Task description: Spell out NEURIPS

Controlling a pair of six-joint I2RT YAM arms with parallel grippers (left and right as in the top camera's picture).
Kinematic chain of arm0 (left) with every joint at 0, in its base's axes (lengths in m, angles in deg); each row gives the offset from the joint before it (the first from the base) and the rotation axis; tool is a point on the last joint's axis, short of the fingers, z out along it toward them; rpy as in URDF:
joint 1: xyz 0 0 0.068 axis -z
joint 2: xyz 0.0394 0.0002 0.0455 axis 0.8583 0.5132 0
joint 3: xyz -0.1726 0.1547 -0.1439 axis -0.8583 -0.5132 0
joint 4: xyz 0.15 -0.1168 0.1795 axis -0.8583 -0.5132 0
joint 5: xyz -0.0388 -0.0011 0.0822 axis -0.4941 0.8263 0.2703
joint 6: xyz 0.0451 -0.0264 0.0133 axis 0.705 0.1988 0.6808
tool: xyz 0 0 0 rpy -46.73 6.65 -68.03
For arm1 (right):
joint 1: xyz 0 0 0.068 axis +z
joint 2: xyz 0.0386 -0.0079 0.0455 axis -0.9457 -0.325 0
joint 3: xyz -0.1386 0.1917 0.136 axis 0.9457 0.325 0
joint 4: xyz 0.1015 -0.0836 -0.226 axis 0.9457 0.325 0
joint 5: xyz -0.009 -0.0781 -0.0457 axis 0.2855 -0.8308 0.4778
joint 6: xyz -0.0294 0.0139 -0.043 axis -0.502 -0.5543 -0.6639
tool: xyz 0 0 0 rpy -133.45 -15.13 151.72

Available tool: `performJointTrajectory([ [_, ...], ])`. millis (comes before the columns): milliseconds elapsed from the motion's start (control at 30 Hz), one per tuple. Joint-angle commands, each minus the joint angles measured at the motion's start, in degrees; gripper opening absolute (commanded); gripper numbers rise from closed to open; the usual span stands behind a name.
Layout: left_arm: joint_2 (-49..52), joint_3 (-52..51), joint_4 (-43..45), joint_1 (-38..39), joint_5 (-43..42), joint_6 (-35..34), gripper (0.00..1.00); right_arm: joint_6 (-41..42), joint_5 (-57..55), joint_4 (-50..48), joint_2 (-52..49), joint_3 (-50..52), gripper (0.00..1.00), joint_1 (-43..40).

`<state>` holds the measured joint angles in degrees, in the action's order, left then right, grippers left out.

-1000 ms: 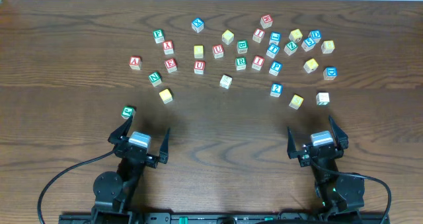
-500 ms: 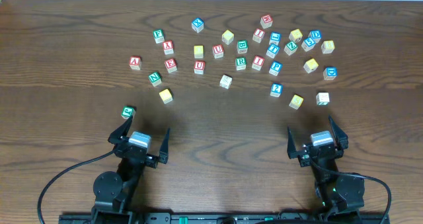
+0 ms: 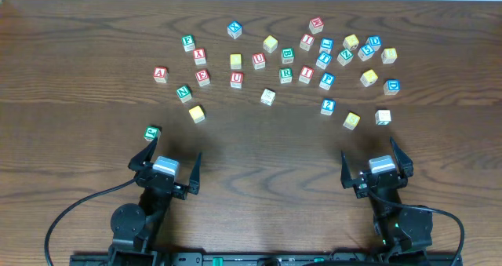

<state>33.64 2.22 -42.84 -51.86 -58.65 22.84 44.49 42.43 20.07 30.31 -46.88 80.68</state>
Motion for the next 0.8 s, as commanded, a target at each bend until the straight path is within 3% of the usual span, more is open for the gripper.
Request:
performJointTrajectory([
  [0,-0.39,-0.57,-2.64,-0.24,-2.21,-0.46,0.98,0.81,-0.48,0.15,0.31,0.17,0.99,-0.72],
  [767,-0.39,1.88,-2.23,-0.24,-2.12,-2.89,0.98,0.81,-0.48,0.15,0.31,0.17,0.99,-0.72],
])
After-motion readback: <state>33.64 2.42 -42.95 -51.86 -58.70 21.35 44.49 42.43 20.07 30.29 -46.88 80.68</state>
